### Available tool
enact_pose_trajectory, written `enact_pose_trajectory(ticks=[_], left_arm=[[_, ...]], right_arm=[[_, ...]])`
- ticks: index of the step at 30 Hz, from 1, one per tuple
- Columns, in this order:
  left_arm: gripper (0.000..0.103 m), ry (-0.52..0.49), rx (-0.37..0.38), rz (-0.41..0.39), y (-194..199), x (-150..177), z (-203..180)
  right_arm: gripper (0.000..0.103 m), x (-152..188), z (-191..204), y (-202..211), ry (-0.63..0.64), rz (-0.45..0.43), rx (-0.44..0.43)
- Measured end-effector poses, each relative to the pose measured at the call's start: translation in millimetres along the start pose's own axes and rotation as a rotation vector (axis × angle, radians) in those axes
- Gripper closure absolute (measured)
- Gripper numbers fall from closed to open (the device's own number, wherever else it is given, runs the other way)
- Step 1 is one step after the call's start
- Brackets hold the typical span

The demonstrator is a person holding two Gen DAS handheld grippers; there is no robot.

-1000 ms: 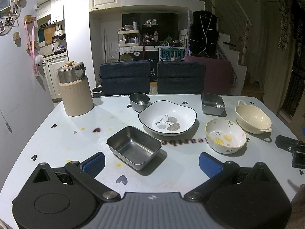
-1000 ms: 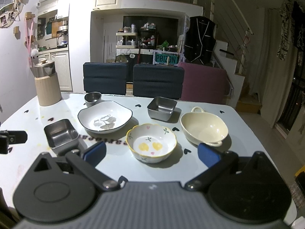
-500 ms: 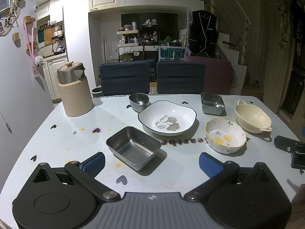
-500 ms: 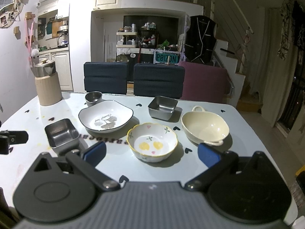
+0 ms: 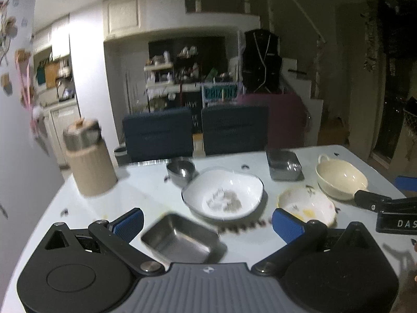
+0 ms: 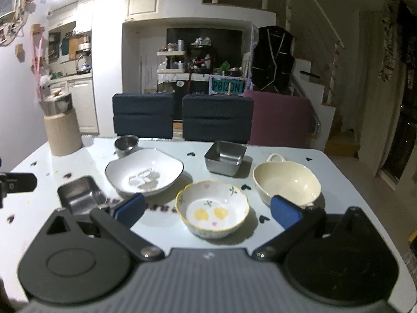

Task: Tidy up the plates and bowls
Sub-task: 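Move the left tool to the white ginkgo plate rim while the right tool reaches its rim too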

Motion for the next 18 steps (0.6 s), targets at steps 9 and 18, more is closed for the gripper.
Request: enact_pose_trajectory(ticks=[9, 18], left_arm=[[0.000, -0.018, 0.066, -0.041, -62.1, -44.6, 25.0], [0.000, -0.132, 0.153, -0.016, -161.7, -85.1, 42.3]], right_arm=[[0.000, -34.4, -4.6, -50.5, -0.185, -0.010, -0.078], [0.000, -40.2, -8.4, -136.6, -0.486, 0.126, -0.205]])
Point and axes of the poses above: each gripper's, at about its wrist camera, not at the fingertips, and y roughly against the way its jaws point, z to its left, x to its underside, the point moved 4 cm from there along -y, roughly the way its jaws point, and after that the axes turned 4 degrees about y, right-handed, at the moved point
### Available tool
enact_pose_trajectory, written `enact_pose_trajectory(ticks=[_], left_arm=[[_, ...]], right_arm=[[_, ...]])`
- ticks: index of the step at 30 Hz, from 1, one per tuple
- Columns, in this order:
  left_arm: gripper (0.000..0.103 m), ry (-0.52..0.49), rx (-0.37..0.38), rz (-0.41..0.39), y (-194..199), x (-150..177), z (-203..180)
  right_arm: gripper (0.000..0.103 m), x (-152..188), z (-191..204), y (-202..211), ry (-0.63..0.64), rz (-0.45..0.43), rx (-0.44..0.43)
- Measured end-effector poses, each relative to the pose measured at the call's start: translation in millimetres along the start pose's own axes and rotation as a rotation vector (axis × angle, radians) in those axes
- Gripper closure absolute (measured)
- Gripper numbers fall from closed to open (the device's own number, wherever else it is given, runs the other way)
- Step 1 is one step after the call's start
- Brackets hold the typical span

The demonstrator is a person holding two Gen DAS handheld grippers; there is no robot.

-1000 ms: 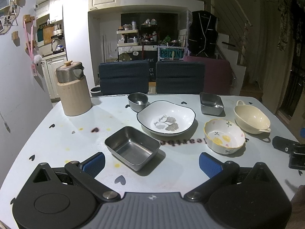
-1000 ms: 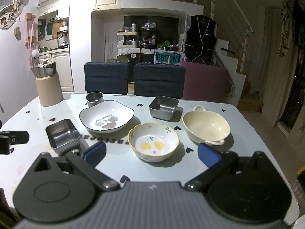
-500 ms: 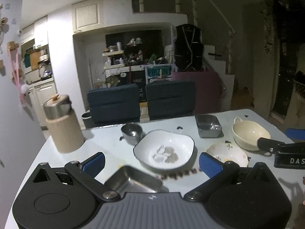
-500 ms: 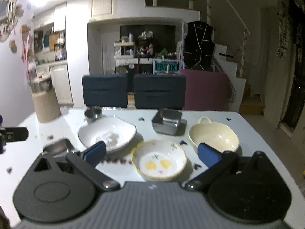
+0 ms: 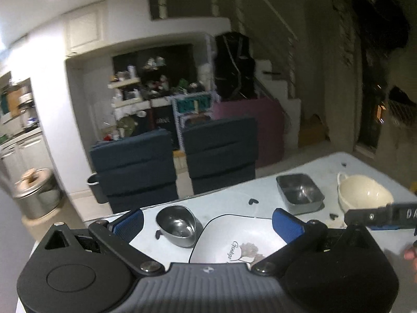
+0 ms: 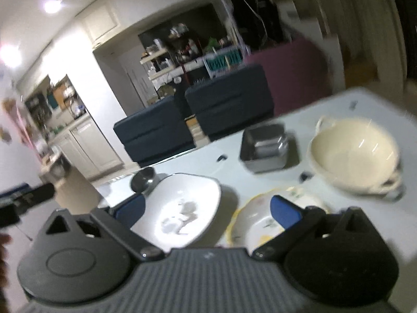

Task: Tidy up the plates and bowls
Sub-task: 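Move the left tool to the white ginkgo plate rim while the right tool reaches its rim too, then close the left tool on the plate rim while the right tool closes on it too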

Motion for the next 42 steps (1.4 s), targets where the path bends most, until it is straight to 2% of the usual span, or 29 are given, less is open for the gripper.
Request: enact_pose_trajectory(ticks=[2, 4, 5, 7, 10, 12, 13, 18, 23, 24, 25, 27, 29, 31, 33, 37, 42], left_arm=[[0.000, -0.009, 0.026, 0.041, -23.7, 0.5, 4.6], [0.000, 0.012, 0.044, 0.099, -48.7, 2.8, 10.0], [0.000, 0.024, 0.055, 0.133, -60.3, 5.5, 11.5], [0.000, 0.034, 0.069, 0.193, -82.0, 9.8, 14.2], [0.001, 0.040, 0.067, 0.240, -105.5, 15.0, 21.1], [0.006, 0.060, 0.085, 0.276, -119.7, 15.7, 23.1], [0.013, 0.073, 0.094, 0.297, -127.6, 16.8, 25.1], [0.034, 0.113, 0.079, 0.380, -163.1, 25.1, 33.6], [0.057, 0.134, 0.050, 0.461, -188.9, 40.5, 42.0], [0.059, 0.143, 0.044, 0.470, -191.9, 44.0, 44.3], [0.062, 0.155, 0.042, 0.474, -194.2, 46.9, 46.3], [0.070, 0.182, 0.044, 0.478, -197.3, 51.7, 49.0], [0.089, 0.208, 0.054, 0.475, -199.2, 56.1, 50.5], [0.092, 0.213, 0.048, 0.469, -199.7, 58.2, 50.4], [0.099, 0.213, 0.040, 0.469, -199.2, 59.6, 51.6], [0.100, 0.273, 0.052, 0.479, -191.3, 65.2, 58.8], [0.099, 0.273, 0.072, 0.500, -176.1, 74.0, 54.0]], right_arm=[[0.005, -0.5, -2.0, -18.8, -0.071, 0.032, -0.058], [0.020, 1.5, -3.7, -35.2, -0.145, 0.071, -0.100], [0.023, 3.9, -5.6, -44.0, -0.186, 0.098, -0.107], [0.034, 11.5, -7.4, -61.0, -0.264, 0.147, -0.105], [0.043, 23.4, -15.7, -83.0, -0.362, 0.209, -0.071], [0.050, 29.0, -14.4, -91.9, -0.409, 0.245, -0.057], [0.054, 31.2, -14.3, -96.8, -0.421, 0.259, -0.045], [0.066, 41.1, -8.3, -111.9, -0.437, 0.315, -0.019], [0.081, 44.1, -2.2, -124.9, -0.338, 0.332, 0.049], [0.089, 44.2, -1.9, -126.6, -0.311, 0.339, 0.069], [0.092, 41.8, -3.4, -130.7, -0.287, 0.344, 0.080], [0.092, 39.8, -2.1, -132.9, -0.259, 0.359, 0.085], [0.092, 36.8, 0.7, -136.0, -0.221, 0.370, 0.097], [0.093, 33.9, 3.2, -140.9, -0.185, 0.361, 0.104], [0.093, 30.6, 2.0, -141.9, -0.180, 0.360, 0.109], [0.095, 24.6, -5.7, -143.3, -0.163, 0.353, 0.111], [0.097, 11.8, -14.9, -152.1, -0.127, 0.340, 0.093]])
Point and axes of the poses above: each gripper's, at about its wrist camera, not at the fingertips, and y roughly against the way its jaws point, z to its left, x to its underside, the point moved 4 cm from there along -y, roughly the way its jaws point, and after that the axes turned 4 degrees about y, right-handed, at the moved point
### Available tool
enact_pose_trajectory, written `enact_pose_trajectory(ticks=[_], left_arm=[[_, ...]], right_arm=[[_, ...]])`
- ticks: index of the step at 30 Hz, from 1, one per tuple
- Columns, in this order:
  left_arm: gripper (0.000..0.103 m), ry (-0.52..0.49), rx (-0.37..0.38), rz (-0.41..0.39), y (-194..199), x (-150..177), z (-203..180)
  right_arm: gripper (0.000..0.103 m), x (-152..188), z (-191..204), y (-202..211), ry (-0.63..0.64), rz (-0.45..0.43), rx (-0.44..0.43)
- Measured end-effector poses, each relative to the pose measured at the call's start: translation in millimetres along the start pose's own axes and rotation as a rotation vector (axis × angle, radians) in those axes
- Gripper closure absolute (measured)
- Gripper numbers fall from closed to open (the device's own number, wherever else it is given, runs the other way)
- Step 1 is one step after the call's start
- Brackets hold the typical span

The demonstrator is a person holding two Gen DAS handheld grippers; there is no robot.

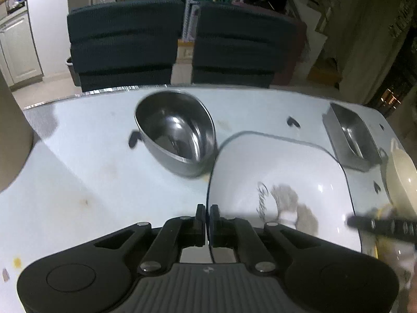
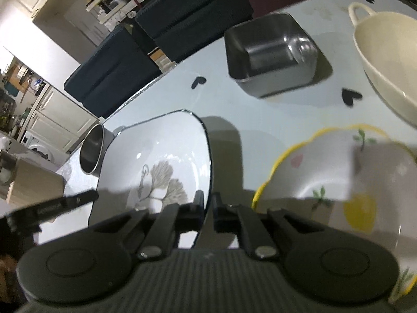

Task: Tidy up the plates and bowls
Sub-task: 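Close the left tool on the plate rim while the right tool closes on it too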

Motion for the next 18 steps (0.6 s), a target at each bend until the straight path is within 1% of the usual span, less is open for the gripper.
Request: enact_pose_trajectory(ticks=[2, 5, 7, 9, 13, 15, 18], left_arm=[[0.098, 0.010, 0.017, 0.015, 2.3, 3.1, 0.5], [0.097, 0.062, 0.043, 0.027, -2.2, -0.3, 5.8], [0.094, 0.094, 0.047, 0.016, -9.5, -3.4, 8.3], [0.094, 0.114, 0.056, 0.013, -16.6, -5.8, 8.6], [0.092, 0.130, 0.078, 0.012, -22.7, -4.5, 9.2], [0.093, 0.144, 0.096, 0.007, -22.7, -3.2, 10.9], [0.094, 0.136, 0.089, -0.010, -20.4, -0.5, 9.4]], right_arm=[[0.098, -6.4, -4.8, -0.6, 0.004, -0.002, -0.004], [0.098, -14.6, -7.4, -5.4, 0.026, 0.000, -0.010], [0.098, -17.7, -8.9, -8.8, 0.034, 0.011, -0.019], [0.097, -19.0, -9.1, -12.4, 0.049, 0.017, -0.025], [0.096, -21.7, -8.5, -22.1, 0.073, 0.028, -0.040], [0.097, -26.6, -7.0, -26.6, 0.086, 0.019, -0.029], [0.094, -28.9, -2.9, -27.5, 0.133, 0.001, -0.010]])
Point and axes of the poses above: each gripper's, at about its wrist camera, not at the fingertips, and y roughly against the way its jaws point, z to its left, x to its underside, the point moved 4 cm from there along -y, roughly the way its jaws point, and after that the axes turned 4 degrees about y, right-handed, at the moved point
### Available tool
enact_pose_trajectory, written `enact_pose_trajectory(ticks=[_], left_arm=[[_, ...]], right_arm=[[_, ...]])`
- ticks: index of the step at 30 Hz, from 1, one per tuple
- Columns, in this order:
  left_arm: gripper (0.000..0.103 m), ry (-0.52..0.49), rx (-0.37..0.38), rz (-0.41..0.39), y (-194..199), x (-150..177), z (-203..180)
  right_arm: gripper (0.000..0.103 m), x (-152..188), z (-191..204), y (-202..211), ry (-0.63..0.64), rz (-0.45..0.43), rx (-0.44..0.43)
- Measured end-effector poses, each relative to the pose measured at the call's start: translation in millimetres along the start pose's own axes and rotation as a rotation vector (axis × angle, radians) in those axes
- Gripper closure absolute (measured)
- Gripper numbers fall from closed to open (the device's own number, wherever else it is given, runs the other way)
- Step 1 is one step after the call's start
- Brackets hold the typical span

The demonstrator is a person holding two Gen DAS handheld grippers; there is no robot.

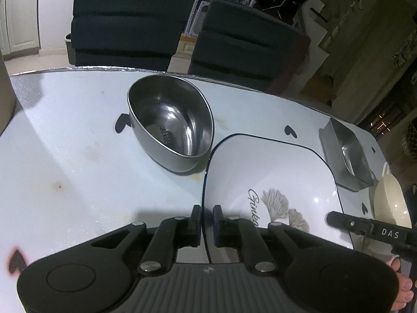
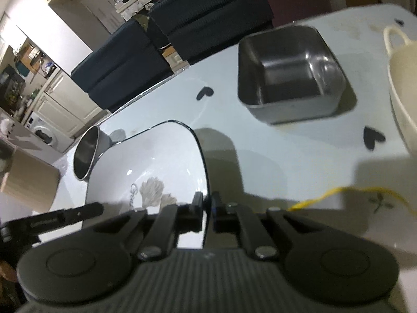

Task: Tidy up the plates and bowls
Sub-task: 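Close the left tool on the plate rim while the right tool closes on it too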

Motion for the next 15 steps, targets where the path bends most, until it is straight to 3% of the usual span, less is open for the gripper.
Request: enact_pose_trajectory(ticks=[8, 15], left_arm=[[0.095, 0.016, 0.004, -0.076, 29.1, 6.6, -11.7], [0.096, 0.043, 0.027, -0.155, 89.3, 20.7, -30.0]], right_arm=[[0.094, 2.5, 6.3, 10.6, 0.110, -0.016, 0.005], [0.094, 2.2, 12.3, 63.0, 0.118, -0.070, -0.054]])
Point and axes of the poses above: each gripper's, at about its wrist camera, not at the fingertips, and y roughly against the way its jaws point, z to its left, x to its underside, the point moved 4 cm from there along -y, roughly the way its jaws point, and after that the axes turned 4 degrees about y, right-handed, at the moved point
